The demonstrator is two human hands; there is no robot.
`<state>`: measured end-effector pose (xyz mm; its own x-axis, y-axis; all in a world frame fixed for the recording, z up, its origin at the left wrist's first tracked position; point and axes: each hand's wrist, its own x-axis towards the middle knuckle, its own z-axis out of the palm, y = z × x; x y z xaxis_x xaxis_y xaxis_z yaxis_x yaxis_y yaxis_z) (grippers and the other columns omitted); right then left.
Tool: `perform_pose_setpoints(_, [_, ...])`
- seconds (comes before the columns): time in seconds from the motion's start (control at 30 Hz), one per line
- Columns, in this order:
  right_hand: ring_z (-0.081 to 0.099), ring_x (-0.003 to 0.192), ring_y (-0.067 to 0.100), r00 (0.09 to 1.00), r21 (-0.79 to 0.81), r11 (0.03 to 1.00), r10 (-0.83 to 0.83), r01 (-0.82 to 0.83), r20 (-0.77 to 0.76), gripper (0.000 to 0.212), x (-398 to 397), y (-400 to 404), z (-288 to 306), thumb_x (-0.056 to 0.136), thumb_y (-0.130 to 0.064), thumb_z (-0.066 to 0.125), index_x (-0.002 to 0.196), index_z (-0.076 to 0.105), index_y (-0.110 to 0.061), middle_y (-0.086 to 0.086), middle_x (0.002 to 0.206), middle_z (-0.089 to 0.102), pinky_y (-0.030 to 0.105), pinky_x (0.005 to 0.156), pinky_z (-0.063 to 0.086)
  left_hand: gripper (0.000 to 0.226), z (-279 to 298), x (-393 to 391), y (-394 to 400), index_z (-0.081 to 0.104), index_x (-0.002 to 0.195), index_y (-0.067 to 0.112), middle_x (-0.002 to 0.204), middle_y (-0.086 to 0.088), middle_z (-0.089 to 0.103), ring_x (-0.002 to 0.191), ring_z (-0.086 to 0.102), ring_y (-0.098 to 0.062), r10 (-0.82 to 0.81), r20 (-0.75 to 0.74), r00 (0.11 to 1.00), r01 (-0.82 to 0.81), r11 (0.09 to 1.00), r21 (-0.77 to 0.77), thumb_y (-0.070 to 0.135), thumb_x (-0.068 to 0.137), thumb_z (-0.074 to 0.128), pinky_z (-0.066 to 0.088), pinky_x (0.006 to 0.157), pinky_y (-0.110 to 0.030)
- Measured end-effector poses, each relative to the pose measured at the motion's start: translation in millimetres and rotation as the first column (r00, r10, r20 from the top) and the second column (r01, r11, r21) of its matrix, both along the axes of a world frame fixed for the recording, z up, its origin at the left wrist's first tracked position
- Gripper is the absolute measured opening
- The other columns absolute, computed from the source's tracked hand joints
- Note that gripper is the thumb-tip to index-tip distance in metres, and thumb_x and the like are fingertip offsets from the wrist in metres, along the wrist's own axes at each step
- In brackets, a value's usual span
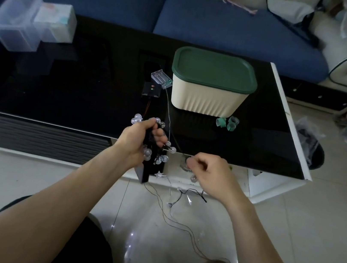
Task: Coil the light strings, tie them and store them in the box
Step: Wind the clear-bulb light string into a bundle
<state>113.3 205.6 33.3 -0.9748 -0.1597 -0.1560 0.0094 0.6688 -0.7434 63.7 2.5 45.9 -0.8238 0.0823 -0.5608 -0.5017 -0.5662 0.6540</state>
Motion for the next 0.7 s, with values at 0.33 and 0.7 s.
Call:
perform_pose_setpoints(0.33, [0.044, 0.045, 0.007, 0.98, 0.045, 0.981, 0.187, -0.19, 0.074, 0.026, 6.9, -22.1, -3.7, 0.087, -0.018, 0.068, 0.061, 0.069, -0.012, -0.003, 0.048, 0.056, 0.031, 0.05, 0.042, 0.024, 5.8, 12.5, 12.9, 0.052, 0.088, 0.008, 0.076, -0.012, 0.067, 0.079, 0.071, -0.028, -0.246, -0.019, 0.969, 0.246, 0.969, 0.004, 0.022, 0.105, 0.042, 0.054, 0.065, -0.027])
perform_pose_setpoints(0.7, [0.06, 0.058, 0.007, 0.968, -0.007, 0.984, 0.177, -0.179, 0.177, 0.026, 9.1, -20.4, 0.6, 0.09, -0.022, 0.067, 0.066, 0.075, -0.025, -0.02, 0.066, 0.064, 0.028, 0.061, 0.046, 0.027, -2.8, 22.3, 25.1, 0.064, 0.098, -0.018, 0.088, -0.021, 0.069, 0.082, 0.066, -0.032, -0.629, -0.103, 0.771, 0.532, 0.724, -0.439, 0.008, 0.096, 0.055, 0.054, 0.08, -0.038])
